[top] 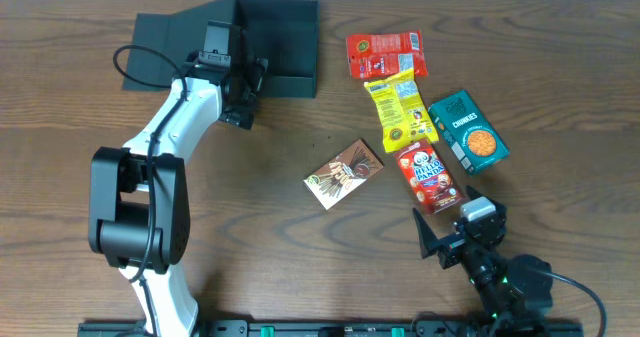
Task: Pack container
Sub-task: 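Reach the left gripper to the black box's lid edge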
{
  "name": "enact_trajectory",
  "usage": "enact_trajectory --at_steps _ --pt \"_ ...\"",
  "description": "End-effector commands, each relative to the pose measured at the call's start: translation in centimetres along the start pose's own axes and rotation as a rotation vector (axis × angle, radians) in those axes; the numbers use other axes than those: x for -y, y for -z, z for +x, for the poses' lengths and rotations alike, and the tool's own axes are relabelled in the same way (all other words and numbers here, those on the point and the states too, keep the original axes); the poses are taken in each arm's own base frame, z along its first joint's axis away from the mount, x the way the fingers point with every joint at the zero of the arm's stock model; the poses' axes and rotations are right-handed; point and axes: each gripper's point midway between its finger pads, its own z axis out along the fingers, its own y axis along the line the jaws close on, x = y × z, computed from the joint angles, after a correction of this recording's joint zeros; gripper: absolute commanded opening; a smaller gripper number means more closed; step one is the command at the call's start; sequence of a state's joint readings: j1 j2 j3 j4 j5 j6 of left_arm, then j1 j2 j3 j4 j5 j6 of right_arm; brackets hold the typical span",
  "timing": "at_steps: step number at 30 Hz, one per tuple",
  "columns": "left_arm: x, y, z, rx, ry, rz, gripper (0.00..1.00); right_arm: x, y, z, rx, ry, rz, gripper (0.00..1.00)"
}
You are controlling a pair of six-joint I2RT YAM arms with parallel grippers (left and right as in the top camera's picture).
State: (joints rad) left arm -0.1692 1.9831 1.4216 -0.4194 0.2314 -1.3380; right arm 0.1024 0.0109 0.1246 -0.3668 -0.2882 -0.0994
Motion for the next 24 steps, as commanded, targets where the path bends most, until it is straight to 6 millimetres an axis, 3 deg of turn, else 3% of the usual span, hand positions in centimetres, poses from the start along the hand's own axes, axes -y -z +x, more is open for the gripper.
enact_trajectory --at_steps 1,4,5,17,24 --pt "0.4 -0.3 -0.4 -0.001 0.02 0.005 0.97 -0.5 -0.2 0.5 -0.009 0.016 -0.023 0.99" --pt "0.1 -0.8 -0.4 -0.007 0.026 -0.006 1.0 -0.5 -0.2 0.5 -0.009 0.016 -0.023 0.99" --pt "0.0 -0.9 -0.4 -0.007 0.029 -0.009 0.94 -0.5 -0.2 0.5 -0.009 0.016 -0.023 0.99" --pt "-1.5 -1.5 -0.8 0.005 0.031 -0.066 0.79 -0.5 -0.2 0.5 -0.009 0.016 -0.023 0.99" --pt "-4.4 -0.3 -1.7 0.042 -0.097 -0.217 0.76 -0.5 -0.2 0.5 -0.009 0.016 -0.023 0.99"
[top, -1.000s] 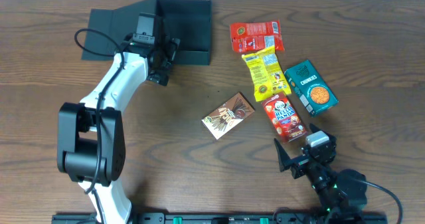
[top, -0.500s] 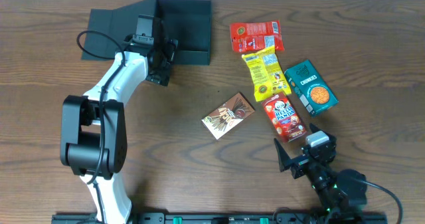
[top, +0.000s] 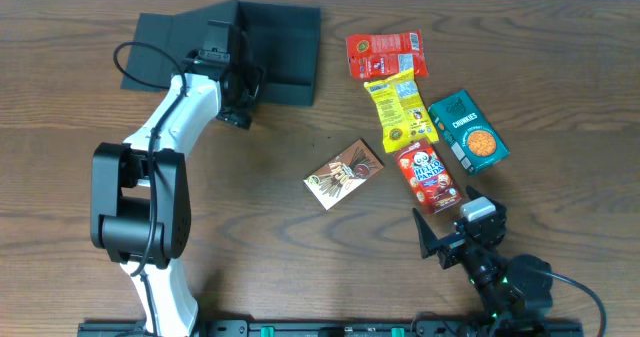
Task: Pack container
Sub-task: 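Reach the left gripper to the black box's lid edge, then swing the black lid upright with the left gripper, opening the box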
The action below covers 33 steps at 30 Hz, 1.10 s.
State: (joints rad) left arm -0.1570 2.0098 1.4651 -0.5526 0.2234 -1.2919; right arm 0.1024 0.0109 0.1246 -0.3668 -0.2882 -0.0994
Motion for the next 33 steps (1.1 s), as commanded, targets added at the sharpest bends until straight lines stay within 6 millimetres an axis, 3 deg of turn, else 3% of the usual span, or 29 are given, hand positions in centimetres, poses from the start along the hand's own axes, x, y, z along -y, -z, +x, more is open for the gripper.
enact_trajectory --at_steps 1,9,18,26,33 --pt "-2.7 -0.2 -1.6 0.068 -0.107 -0.136 0.75 -0.5 -0.2 0.5 -0.009 0.016 -0.023 0.99" --pt "-4.7 2.6 -3.4 0.15 -0.316 -0.314 0.68 -0.5 -0.2 0.5 -0.009 0.016 -0.023 0.99" --pt "-6.7 3.7 -4.0 0.155 -0.509 -0.446 0.64 -0.5 -0.2 0.5 -0.009 0.016 -0.023 0.99" --pt "-6.9 4.1 -4.0 0.187 -0.647 -0.505 0.52 -0.5 -0.2 0.5 -0.009 0.016 -0.023 0.99" --pt "-6.3 4.3 -3.1 0.238 -0.815 -0.561 0.51 -0.5 -0.2 0.5 -0.009 0.016 -0.023 0.99"
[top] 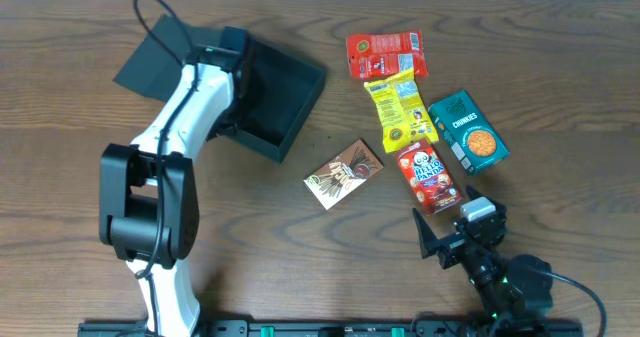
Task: Pack container
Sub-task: 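Swing the black lid upright with the left gripper, opening the box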
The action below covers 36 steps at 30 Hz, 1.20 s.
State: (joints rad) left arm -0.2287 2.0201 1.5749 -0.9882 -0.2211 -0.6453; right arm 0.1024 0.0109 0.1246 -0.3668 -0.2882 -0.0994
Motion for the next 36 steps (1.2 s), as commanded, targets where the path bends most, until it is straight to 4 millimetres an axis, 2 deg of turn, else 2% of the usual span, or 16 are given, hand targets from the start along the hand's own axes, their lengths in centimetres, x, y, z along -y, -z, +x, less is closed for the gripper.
enact_trajectory --at_steps 1,9,12,18,21,30,36 --pt "0.1 0.2 -0.4 0.049 -0.11 -0.055 0.5 -0.5 -0.2 0.5 -0.009 0.016 -0.023 0.99" --pt "0.7 0.1 0.3 0.036 -0.175 -0.042 0.47 -0.5 -0.2 0.5 -0.009 0.016 -0.023 0.99" --pt "1.1 -0.5 1.3 -0.004 -0.18 -0.015 0.46 -0.5 -0.2 0.5 -0.009 0.016 -0.023 0.99" --pt "1.4 -1.3 3.2 -0.081 -0.05 0.015 0.36 -0.5 -0.2 0.5 -0.009 0.016 -0.023 0.99" --pt "1.6 -1.4 3.3 -0.076 -0.03 0.021 0.34 -0.5 -0.2 0.5 -0.009 0.016 -0.023 0.99" --pt "1.7 -1.2 3.3 -0.012 -0.21 -0.036 0.32 -0.5 -0.2 0.5 -0.009 0.016 -0.023 0.99" --pt "2.2 -1.9 4.5 -0.014 -0.312 -0.038 0.3 -0.5 -0.2 0.5 -0.009 0.016 -0.023 0.99"
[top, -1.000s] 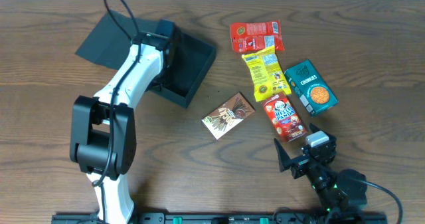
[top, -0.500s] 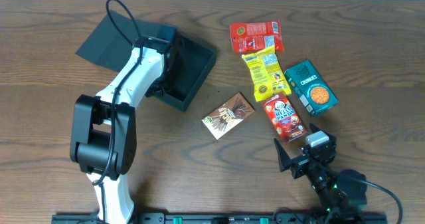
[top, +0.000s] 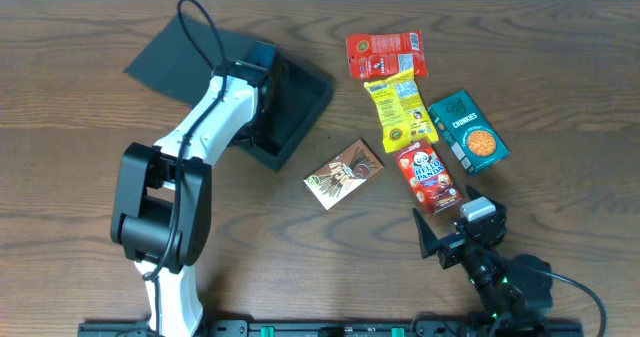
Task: Pack container
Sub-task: 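Swing the black lid upright with the left gripper, opening the box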
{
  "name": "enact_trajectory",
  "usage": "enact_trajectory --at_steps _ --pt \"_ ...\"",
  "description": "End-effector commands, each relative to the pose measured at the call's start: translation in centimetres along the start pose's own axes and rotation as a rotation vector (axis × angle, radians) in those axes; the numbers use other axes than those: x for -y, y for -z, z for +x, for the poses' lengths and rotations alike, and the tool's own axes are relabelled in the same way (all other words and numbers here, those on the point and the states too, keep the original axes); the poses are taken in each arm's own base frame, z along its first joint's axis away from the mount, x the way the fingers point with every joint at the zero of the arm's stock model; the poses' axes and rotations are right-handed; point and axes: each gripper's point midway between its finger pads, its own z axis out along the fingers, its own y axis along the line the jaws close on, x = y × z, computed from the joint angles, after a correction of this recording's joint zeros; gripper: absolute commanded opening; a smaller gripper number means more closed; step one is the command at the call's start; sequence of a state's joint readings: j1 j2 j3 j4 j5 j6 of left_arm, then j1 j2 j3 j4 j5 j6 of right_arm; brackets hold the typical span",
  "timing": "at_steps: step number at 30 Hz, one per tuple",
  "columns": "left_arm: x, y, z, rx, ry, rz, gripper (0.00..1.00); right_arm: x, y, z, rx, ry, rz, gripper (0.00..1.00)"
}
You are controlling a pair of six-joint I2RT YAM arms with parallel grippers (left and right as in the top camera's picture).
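Observation:
The black container (top: 306, 105) lies turned at an angle at the upper middle of the overhead view, with its open lid (top: 178, 61) spread out to the left. My left gripper (top: 264, 75) sits at the container's left wall by the hinge and appears shut on that wall. To the right are the snacks: a brown packet (top: 343, 173), a red box (top: 428, 175), a teal Chunkies box (top: 468, 130), a yellow packet (top: 400, 109) and a red packet (top: 385, 54). My right gripper (top: 438, 241) rests open near the front edge, just below the red box, holding nothing.
The left arm (top: 205, 127) stretches from its base (top: 150, 227) diagonally up to the container. Its cable (top: 200, 22) loops over the lid. The brown packet lies closest to the container's lower right corner.
The left gripper has moved right and slightly down, and the container has gone with it, turning a little further and ending closer to the brown packet. The right arm and the snacks are unmoved.
The container first lay square at the top edge with my left gripper at its left wall. At the second moment little had changed. Then the container stood turned clockwise and shifted down. Now it is further right, nearer the snacks. The right gripper stayed open throughout.

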State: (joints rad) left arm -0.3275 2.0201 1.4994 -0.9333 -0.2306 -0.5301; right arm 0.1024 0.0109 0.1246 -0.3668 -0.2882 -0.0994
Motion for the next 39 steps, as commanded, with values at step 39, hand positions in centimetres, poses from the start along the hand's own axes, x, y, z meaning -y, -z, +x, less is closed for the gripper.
enact_trajectory --at_steps 39 --pt "0.0 -1.8 -2.8 0.164 -0.748 -0.171 0.29 -0.5 -0.2 0.5 -0.009 0.016 -0.023 0.99"
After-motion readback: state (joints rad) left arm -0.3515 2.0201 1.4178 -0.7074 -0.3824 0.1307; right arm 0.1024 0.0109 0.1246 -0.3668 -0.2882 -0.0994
